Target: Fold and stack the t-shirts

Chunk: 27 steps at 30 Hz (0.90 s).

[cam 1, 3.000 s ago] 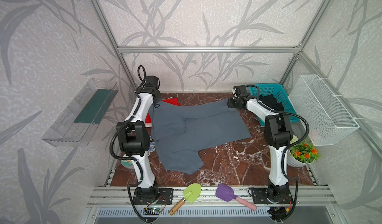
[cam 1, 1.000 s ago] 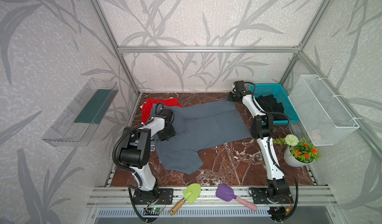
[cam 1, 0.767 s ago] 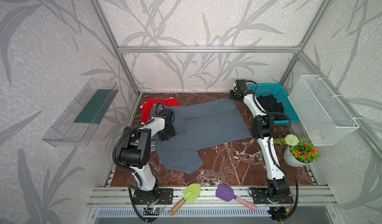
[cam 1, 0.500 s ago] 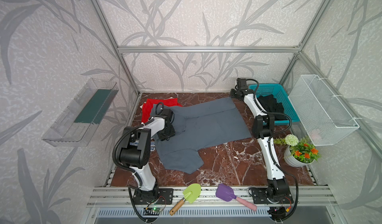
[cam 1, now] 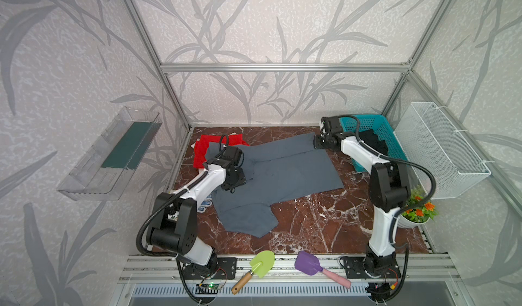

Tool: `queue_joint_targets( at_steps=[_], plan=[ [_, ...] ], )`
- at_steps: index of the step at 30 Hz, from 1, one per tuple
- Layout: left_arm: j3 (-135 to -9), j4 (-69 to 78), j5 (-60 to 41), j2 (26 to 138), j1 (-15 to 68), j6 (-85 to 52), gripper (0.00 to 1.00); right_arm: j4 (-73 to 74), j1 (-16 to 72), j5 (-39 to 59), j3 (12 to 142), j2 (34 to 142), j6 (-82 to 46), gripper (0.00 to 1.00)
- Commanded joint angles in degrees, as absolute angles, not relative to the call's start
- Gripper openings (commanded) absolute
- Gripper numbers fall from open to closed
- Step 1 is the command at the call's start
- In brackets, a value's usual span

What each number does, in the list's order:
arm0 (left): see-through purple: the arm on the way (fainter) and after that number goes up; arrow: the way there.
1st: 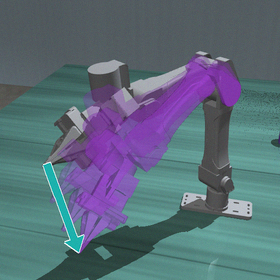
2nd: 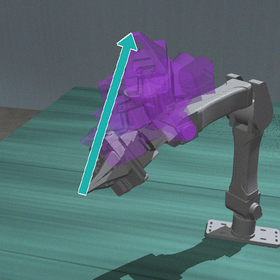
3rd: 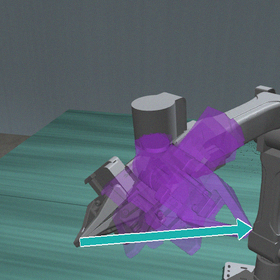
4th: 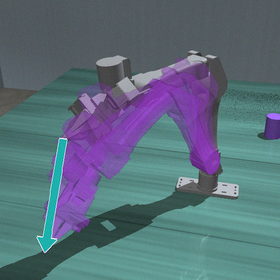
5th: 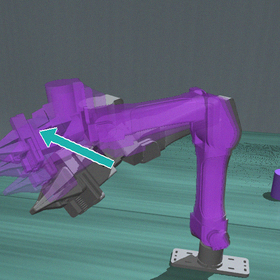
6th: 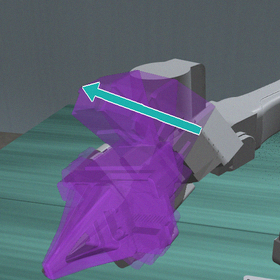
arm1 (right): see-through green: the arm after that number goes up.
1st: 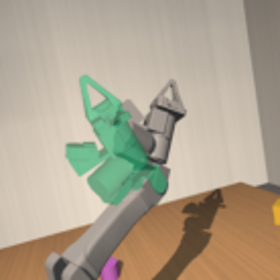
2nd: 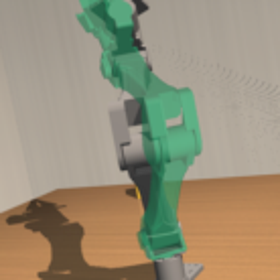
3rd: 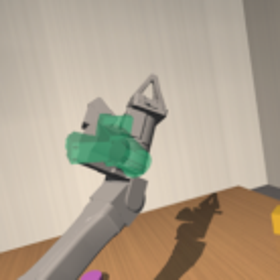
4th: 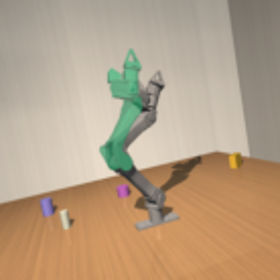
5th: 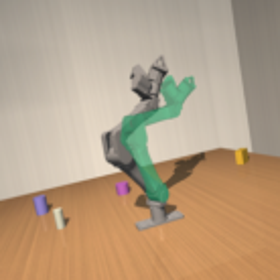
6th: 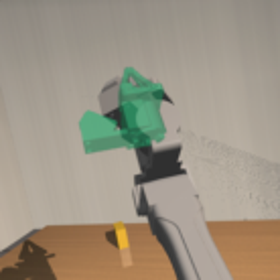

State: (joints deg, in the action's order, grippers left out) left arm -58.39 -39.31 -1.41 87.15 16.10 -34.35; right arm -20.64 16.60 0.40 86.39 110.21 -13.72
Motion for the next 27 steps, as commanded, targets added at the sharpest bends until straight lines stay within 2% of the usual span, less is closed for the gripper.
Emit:
queue_joint_targets(
  at_steps=[1, 7, 13, 16, 20, 23, 27],
  plan=[
    [-53.37, -46.49, 0.47, 85.19, 21.53, -38.18, 0.49, -15.97, 19.53, 3.83, 74.07, 101.94, -16.08, 0.56],
    [-43.6, -48.36, 0.96, 77.24, 31.79, -46.43, 0.49, -16.49, 27.53, 9.2, 57.89, 90.21, -20.19, 0.56],
    [-37.33, -53.13, 0.97, 67.81, 41.47, -55.87, 0.49, -16.62, 38.06, 9.36, 52.26, 86.86, -24.14, 0.56],
    [-33.77, -51.25, -1.01, 64.62, 43.17, -57.99, 0.49, -14.95, 39.2, 10.53, 50.73, 87.51, -25.98, 0.56],
    [-31.04, -46.76, 2.06, 62.78, 43.39, -58.76, 0.5, -14.15, 39.33, 11.34, 49.84, 87.74, -26.65, 0.56],
    [-30.28, -40.9, 3.4, 64.31, 43.42, -58.1, 0.53, -14.55, 39.35, 11.6, 49.98, 87.47, -26.57, 0.56],
    [-33.09, -40.91, 5.58, 68.49, 43.51, -58.36, 0.53, -15.49, 39.34, 11.77, 50.27, 87.02, -26.63, 0.56]
  ],
)
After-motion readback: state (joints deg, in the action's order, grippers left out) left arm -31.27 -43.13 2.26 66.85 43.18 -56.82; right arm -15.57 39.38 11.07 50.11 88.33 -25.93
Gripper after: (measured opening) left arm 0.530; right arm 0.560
